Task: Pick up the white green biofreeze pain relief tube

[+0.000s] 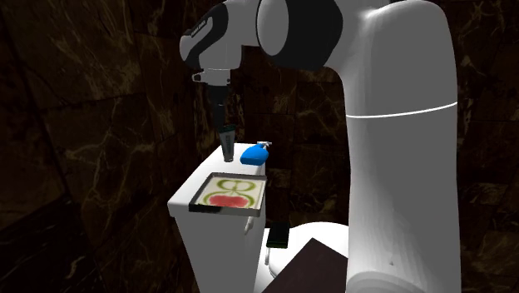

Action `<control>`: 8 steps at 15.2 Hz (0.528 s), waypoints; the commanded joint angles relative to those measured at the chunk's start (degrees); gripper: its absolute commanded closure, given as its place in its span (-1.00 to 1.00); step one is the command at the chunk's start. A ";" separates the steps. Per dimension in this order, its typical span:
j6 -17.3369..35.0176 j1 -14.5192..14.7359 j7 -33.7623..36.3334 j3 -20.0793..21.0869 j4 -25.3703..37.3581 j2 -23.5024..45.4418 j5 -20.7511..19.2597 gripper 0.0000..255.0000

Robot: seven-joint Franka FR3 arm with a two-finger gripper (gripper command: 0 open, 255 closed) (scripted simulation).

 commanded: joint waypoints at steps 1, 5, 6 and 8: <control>1.50 0.02 -0.20 0.07 -1.26 0.23 0.15 -1.00; 2.67 0.01 -0.38 0.08 -2.36 0.31 0.23 1.00; 2.69 -0.02 -0.41 0.07 -2.34 0.36 0.26 1.00; 2.70 0.00 -0.39 0.07 -2.39 0.32 0.24 1.00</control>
